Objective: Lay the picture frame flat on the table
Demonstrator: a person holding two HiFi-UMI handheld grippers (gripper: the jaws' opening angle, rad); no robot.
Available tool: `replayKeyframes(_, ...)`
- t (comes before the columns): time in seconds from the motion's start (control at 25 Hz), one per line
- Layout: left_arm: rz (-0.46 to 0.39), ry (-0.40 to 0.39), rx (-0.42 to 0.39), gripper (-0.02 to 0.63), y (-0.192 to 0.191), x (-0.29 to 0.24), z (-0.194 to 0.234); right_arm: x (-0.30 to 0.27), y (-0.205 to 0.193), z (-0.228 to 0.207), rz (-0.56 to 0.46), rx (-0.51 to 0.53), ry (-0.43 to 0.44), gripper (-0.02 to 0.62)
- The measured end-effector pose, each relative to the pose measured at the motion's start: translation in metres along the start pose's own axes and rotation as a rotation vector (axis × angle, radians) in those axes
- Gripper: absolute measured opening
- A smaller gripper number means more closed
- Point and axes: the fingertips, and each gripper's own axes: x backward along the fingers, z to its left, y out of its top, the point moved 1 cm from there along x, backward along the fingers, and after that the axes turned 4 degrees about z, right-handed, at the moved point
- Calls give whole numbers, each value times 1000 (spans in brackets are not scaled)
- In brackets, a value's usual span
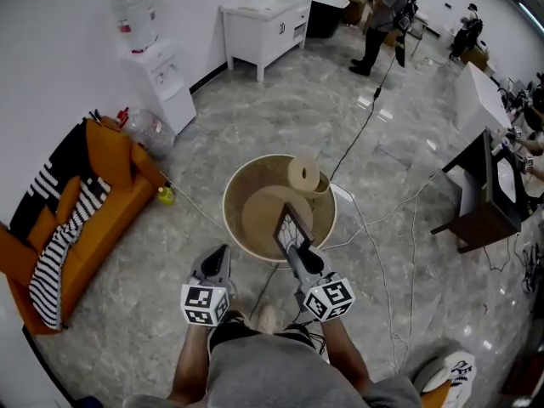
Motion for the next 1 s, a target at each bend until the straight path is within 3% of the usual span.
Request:
replayKeyframes(0.24, 32, -38, -2, 18, -2, -40, 19, -31, -6, -20, 14, -16, -24, 49)
replayKeyframes(0.6, 123, -142, -21, 18, -1, -146, 79, -127, -29, -72, 72, -95, -127, 49)
replayKeyframes(1.0, 254, -231, 2, 18, -51, -266, 139, -220, -97, -148, 180, -175, -235, 49)
